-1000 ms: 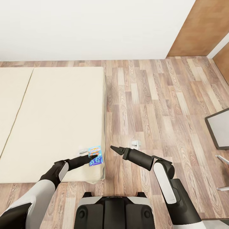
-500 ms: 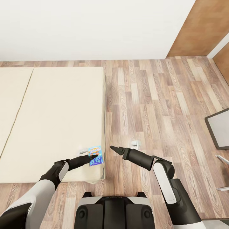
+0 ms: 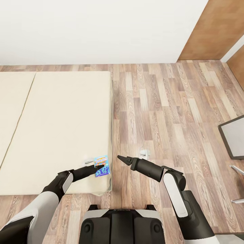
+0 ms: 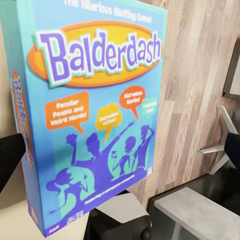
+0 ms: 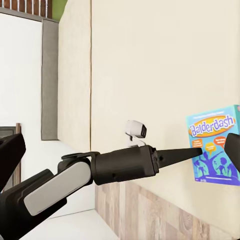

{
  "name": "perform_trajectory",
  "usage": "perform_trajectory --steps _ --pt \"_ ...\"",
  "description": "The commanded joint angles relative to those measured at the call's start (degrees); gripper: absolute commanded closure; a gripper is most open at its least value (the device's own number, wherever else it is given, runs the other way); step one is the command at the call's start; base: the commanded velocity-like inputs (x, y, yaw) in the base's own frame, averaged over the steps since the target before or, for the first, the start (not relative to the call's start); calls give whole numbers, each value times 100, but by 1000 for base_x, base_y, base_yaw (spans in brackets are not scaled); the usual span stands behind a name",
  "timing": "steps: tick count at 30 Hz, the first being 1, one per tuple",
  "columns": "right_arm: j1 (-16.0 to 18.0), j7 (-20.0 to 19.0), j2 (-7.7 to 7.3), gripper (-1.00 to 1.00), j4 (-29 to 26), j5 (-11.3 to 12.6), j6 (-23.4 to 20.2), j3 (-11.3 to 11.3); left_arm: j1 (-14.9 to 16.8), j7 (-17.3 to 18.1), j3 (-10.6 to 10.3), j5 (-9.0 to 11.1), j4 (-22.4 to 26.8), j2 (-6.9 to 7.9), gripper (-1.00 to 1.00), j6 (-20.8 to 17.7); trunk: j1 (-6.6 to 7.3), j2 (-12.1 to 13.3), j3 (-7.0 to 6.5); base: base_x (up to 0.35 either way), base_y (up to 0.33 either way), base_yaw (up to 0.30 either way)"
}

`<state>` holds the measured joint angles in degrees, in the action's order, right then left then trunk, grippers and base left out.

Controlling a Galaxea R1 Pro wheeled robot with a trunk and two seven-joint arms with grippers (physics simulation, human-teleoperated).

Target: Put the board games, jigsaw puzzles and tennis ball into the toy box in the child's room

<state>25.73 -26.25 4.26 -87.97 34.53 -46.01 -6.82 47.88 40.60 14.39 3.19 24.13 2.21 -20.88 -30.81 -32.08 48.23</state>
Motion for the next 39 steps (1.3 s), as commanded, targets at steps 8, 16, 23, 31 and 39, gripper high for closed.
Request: perform_trajectory --steps 8,16,23,31,39 --pt "2 -11 1 -100 -2 2 -31 5 2 19 20 32 0 -1 -100 -57 -2 -6 4 0 0 0" --pt "2 -11 1 -100 -2 2 -31 5 2 26 20 32 1 -1 -100 -57 -2 -6 4 0 0 0" --pt "2 -11 4 -100 -4 2 -31 5 2 27 15 32 2 -1 -100 -57 -2 -6 4 0 0 0" --pt "2 -11 5 -100 -7 2 -31 5 2 26 9 32 -1 -1 -100 -57 -2 -6 4 0 0 0" --pt "2 -11 3 -100 -9 2 -31 5 2 31 11 32 -3 -1 -100 -62 -2 -6 4 0 0 0"
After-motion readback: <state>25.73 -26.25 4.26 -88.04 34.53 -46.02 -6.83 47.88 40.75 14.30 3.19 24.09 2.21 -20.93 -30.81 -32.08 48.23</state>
